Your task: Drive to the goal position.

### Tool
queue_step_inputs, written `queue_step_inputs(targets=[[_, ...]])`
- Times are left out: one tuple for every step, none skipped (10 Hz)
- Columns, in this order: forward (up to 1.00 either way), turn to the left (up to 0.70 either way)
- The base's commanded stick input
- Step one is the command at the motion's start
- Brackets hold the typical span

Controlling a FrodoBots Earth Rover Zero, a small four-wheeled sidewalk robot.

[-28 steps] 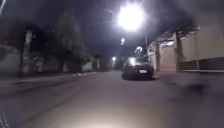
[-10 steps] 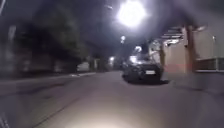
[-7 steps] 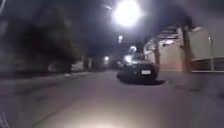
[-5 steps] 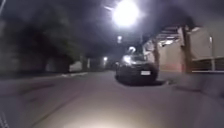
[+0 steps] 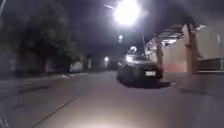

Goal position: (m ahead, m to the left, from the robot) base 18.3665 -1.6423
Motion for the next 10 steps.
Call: queue_step_inputs(targets=[[0.70, 0.00], [0.70, 0.00], [0.70, 0.00], [0.70, 0.00], [0.70, 0.00], [0.70, 0.00], [0.70, 0.00], [0.70, 0.00], [0.70, 0.00], [0.70, 0.00]])
